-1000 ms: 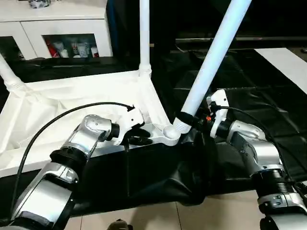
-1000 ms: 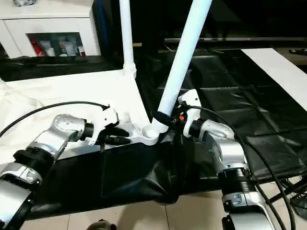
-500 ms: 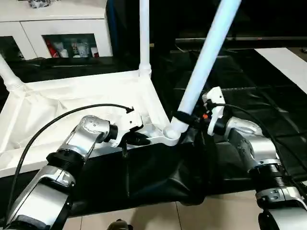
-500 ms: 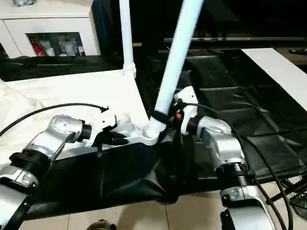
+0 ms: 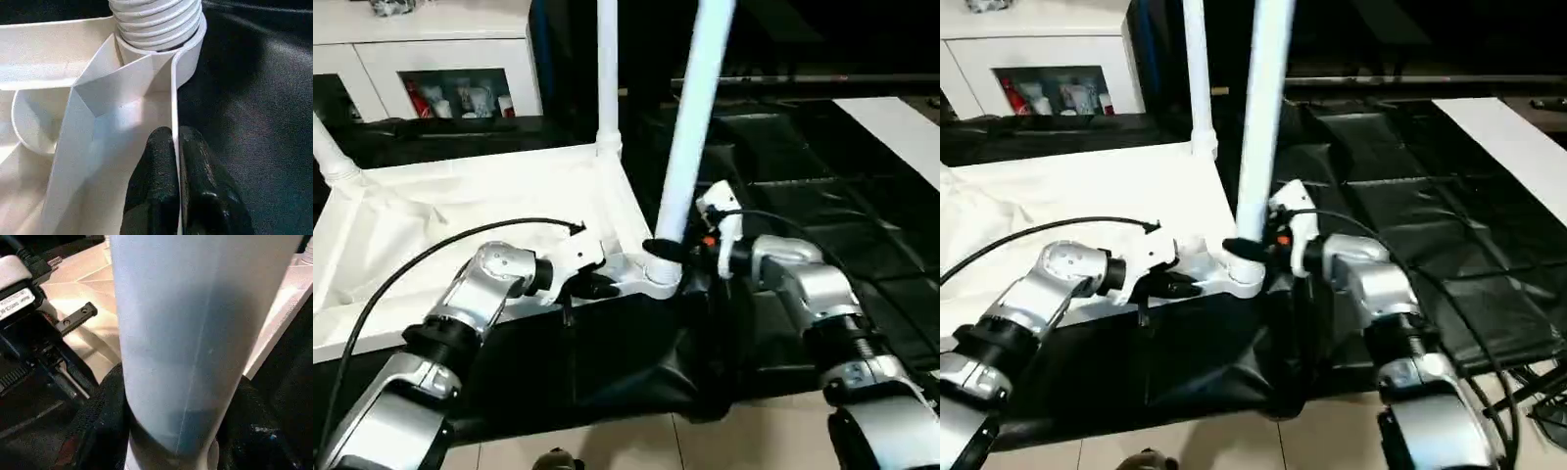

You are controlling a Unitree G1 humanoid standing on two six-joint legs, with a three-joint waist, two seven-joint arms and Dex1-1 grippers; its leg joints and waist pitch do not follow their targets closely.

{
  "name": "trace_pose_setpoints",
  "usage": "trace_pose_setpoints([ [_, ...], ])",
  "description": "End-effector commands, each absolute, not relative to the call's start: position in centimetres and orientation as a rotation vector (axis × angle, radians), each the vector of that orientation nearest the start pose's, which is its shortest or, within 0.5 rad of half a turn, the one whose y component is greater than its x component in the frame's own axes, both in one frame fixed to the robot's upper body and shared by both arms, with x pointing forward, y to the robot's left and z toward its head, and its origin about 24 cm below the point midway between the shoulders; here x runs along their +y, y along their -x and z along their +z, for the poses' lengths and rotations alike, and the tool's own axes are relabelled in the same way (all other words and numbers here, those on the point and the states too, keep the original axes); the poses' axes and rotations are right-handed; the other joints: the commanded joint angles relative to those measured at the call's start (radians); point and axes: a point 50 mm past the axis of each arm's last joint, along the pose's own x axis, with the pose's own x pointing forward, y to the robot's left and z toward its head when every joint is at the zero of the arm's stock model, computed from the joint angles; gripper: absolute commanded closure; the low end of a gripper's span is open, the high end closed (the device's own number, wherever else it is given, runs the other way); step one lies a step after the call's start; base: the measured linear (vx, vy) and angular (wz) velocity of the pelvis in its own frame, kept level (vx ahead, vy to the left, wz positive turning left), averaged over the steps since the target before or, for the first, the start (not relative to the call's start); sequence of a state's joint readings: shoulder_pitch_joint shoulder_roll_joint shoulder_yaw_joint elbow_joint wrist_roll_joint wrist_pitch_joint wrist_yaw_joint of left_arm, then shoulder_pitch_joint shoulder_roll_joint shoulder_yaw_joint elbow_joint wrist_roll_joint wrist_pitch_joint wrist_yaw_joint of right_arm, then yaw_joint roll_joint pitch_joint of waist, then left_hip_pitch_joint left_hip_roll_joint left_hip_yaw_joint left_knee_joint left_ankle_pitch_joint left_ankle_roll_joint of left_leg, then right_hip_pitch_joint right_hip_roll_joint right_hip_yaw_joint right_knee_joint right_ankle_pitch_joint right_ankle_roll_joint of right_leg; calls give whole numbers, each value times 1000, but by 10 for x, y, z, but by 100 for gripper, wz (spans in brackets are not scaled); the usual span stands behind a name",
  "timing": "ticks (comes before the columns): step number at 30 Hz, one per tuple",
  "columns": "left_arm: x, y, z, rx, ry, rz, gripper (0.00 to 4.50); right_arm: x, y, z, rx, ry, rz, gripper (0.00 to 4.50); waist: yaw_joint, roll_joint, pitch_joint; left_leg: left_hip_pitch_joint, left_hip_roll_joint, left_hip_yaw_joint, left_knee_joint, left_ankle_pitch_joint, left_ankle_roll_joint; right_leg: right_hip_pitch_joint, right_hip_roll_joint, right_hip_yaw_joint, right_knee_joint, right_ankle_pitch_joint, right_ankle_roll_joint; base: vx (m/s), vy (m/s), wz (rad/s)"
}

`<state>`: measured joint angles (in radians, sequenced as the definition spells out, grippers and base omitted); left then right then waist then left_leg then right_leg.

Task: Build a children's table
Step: Insert table leg to table base

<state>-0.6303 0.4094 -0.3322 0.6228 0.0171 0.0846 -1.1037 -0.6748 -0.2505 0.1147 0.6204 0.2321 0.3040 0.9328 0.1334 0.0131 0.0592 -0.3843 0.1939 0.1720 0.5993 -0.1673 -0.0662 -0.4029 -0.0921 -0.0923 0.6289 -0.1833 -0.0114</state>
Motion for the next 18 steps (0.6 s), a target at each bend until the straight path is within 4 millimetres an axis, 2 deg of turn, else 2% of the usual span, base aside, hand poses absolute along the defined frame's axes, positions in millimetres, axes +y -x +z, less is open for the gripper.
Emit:
trace_pose_setpoints([
  [1,139,-323,55,435,-464,-1239,450,-118,-348,75,335,-18,1006,260,-4,-4,-73,17,41,-11,-79,-252,-10,47,-71,55,-80,-253,-205,0,0,0],
  [9,136,-326,60,415,-445,-1218,450,-124,-347,65,331,-78,976,260,-13,1,-70,19,40,-13,-81,-288,-16,45,-71,55,-88,-303,-193,0,0,0],
  [14,135,-329,62,404,-432,-1198,450,-132,-341,53,291,-200,912,260,-15,4,-72,20,42,-12,-80,-285,-9,45,-70,55,-87,-272,-205,0,0,0],
  [16,136,-330,62,403,-434,-1192,450,-131,-332,42,292,-197,910,260,-15,8,-72,21,41,-11,-80,-287,-8,44,-70,55,-88,-260,-208,0,0,0],
  [18,136,-330,62,402,-436,-1189,450,-131,-330,40,288,-189,906,260,-15,5,-73,19,41,-12,-81,-285,-6,46,-69,54,-87,-260,-208,0,0,0],
])
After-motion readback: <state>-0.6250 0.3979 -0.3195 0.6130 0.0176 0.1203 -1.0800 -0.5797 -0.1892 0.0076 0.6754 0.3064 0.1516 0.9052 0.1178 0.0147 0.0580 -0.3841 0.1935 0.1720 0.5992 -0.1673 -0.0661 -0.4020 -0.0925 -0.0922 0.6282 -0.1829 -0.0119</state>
